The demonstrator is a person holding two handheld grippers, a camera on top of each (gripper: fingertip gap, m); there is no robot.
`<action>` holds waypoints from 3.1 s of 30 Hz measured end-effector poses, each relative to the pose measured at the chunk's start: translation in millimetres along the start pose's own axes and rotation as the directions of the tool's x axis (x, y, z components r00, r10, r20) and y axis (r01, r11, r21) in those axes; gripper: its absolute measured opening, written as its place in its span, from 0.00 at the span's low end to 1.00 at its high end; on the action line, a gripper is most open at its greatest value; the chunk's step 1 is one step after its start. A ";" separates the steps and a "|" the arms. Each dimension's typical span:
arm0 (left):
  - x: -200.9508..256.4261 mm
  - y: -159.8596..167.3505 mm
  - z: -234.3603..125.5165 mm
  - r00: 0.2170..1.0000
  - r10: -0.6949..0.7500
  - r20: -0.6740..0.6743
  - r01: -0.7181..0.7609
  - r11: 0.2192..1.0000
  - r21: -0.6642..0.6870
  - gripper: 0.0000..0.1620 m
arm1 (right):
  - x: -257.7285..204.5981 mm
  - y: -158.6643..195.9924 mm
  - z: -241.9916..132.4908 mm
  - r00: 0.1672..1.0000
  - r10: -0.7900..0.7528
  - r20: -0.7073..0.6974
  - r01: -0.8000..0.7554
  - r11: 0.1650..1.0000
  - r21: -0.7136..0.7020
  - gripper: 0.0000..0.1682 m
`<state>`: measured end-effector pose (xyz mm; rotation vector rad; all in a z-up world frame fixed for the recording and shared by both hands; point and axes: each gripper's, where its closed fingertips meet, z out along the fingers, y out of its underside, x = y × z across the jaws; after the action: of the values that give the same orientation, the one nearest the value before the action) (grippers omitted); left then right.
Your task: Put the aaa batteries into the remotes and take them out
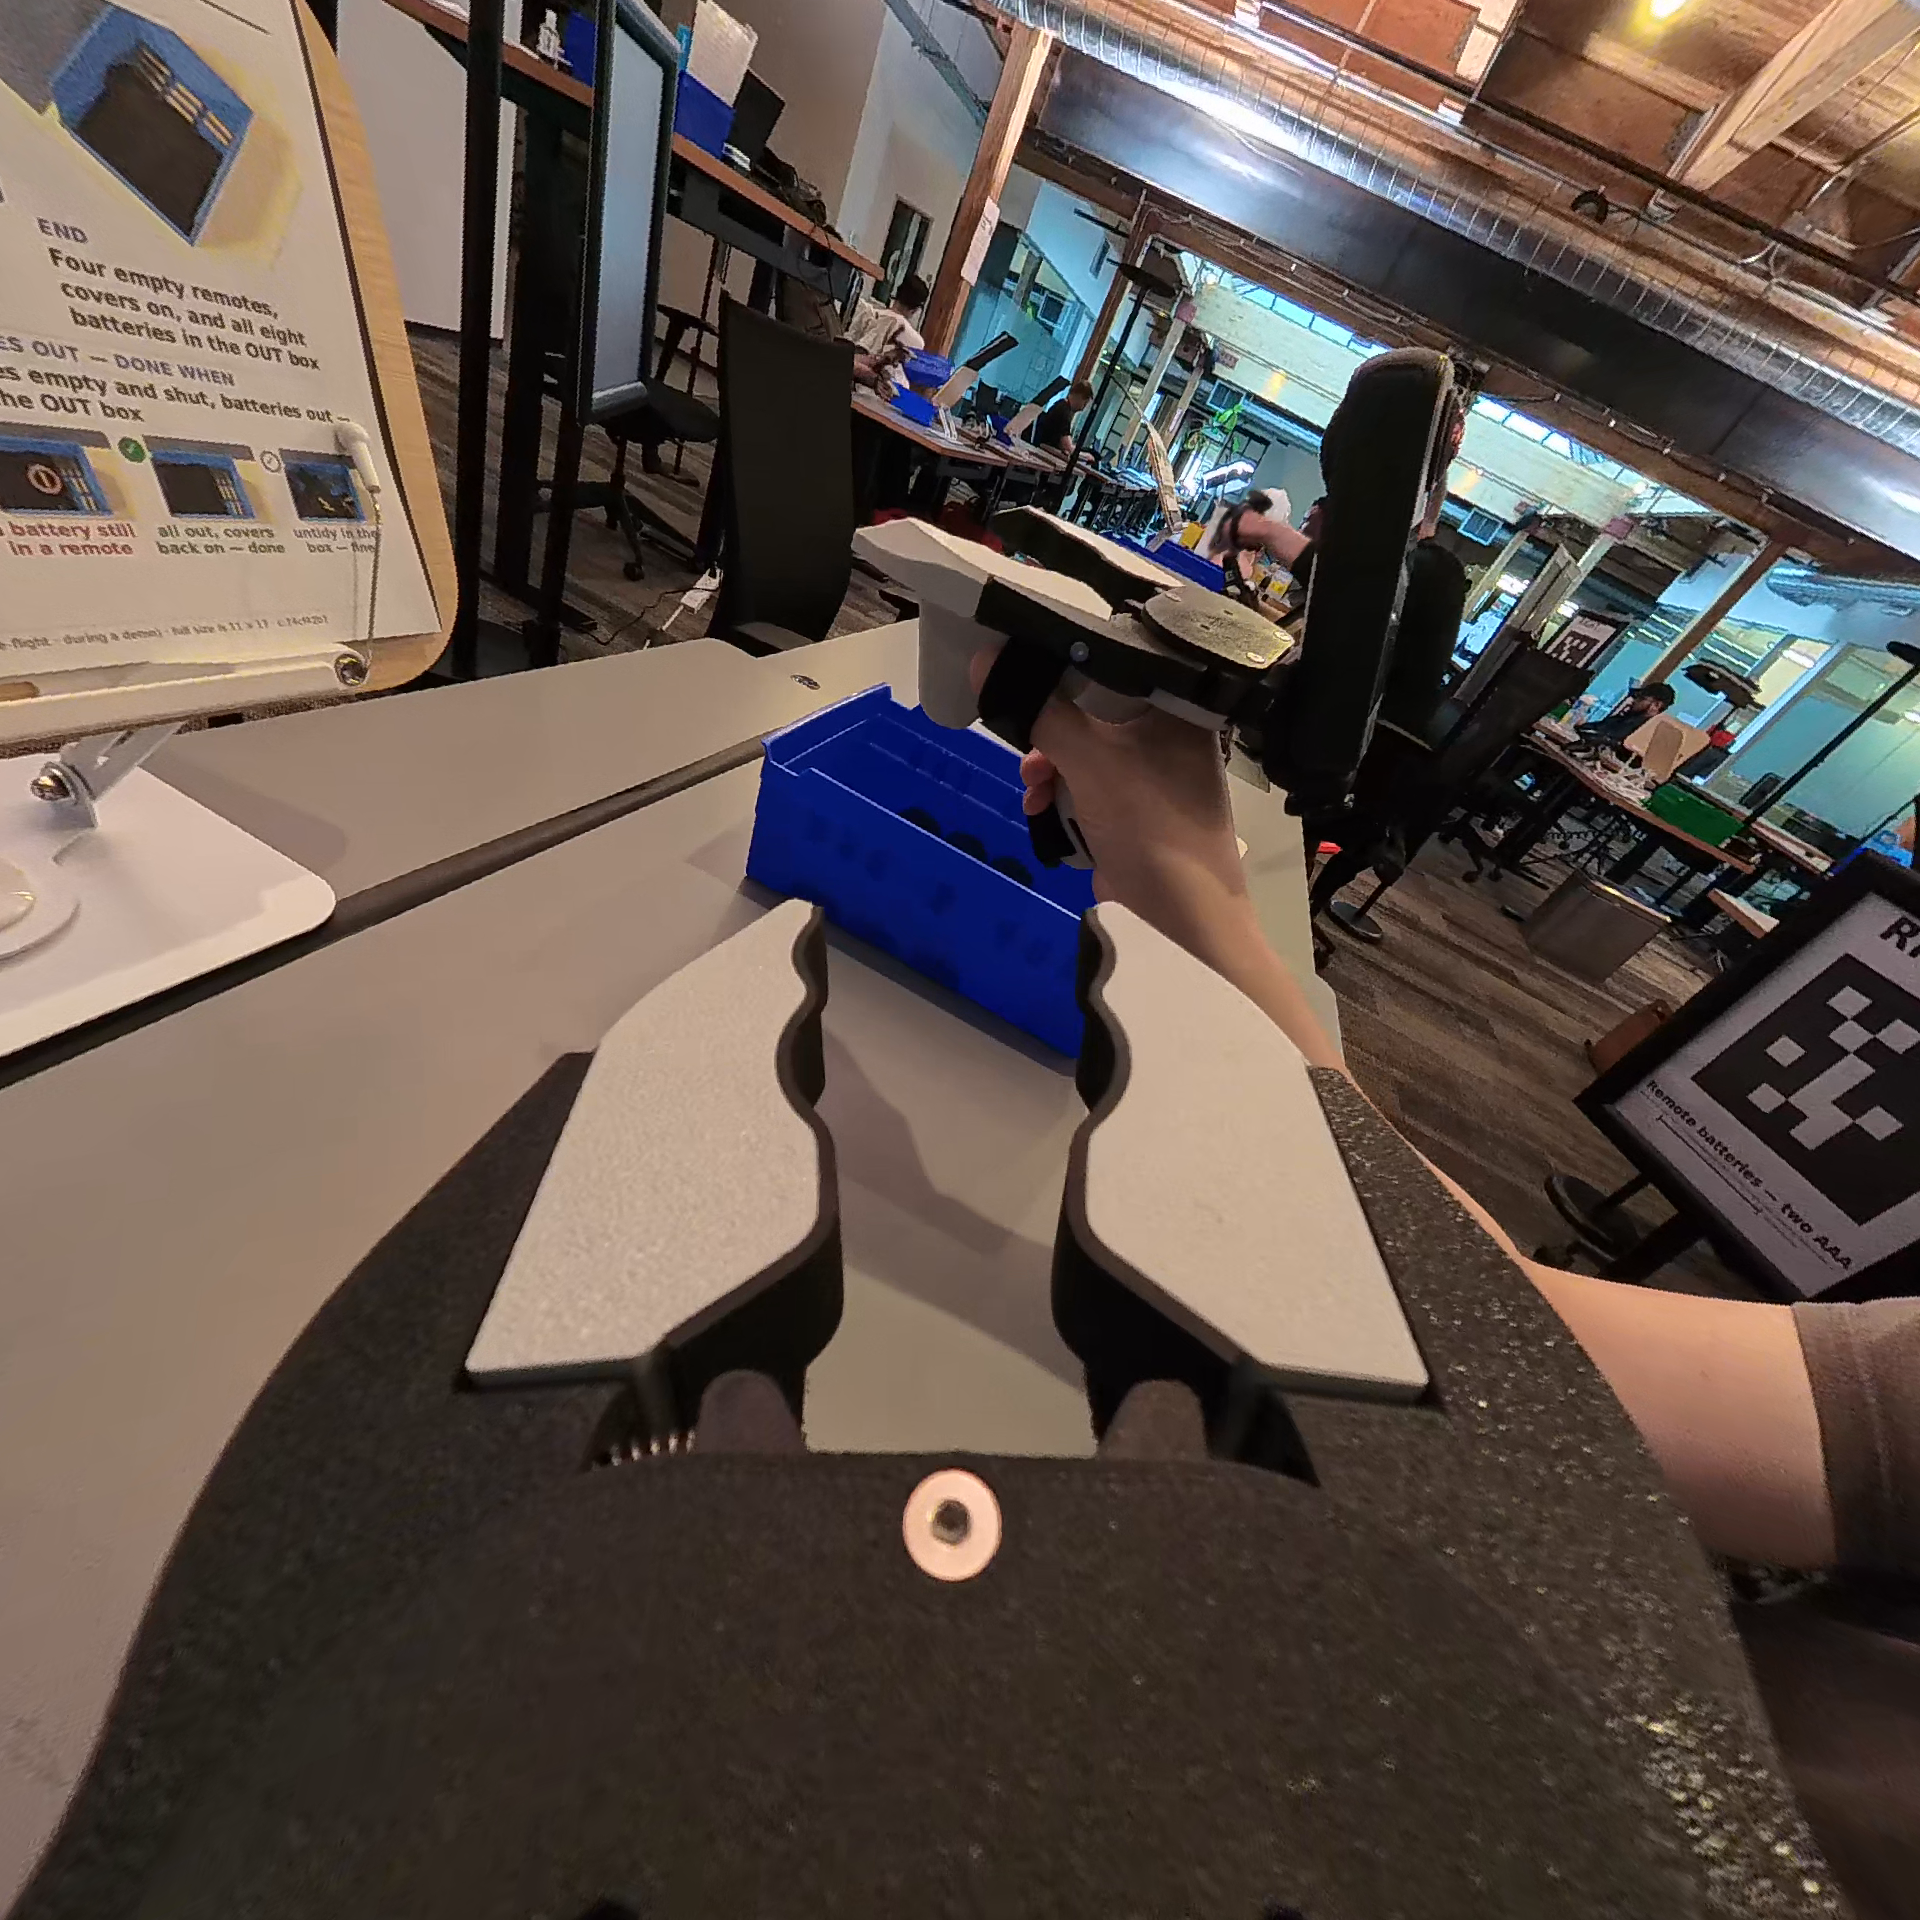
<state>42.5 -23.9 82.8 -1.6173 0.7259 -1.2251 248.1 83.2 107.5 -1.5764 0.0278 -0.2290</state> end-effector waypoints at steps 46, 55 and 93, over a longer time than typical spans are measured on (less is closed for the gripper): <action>-92.5 25.1 -16.2 0.753 0.366 0.547 -0.235 0.926 -0.296 0.31 | -34.1 10.0 -0.2 0.998 -0.039 0.043 0.040 0.999 -0.030 0.56; -118.2 22.2 -34.1 0.575 0.429 0.697 -0.239 0.903 -0.358 0.44 | -44.5 24.0 -10.6 0.997 -0.053 0.058 0.055 0.998 -0.040 0.56; -265.9 117.9 -160.4 0.774 0.615 -0.153 -0.331 0.185 -0.925 0.33 | -72.1 42.3 -6.0 0.919 -0.058 0.390 0.082 0.996 -0.044 0.56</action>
<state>-184.8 109.4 -119.3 -2.0775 1.8307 0.0475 181.9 88.0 56.3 -1.6603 -0.3360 0.0339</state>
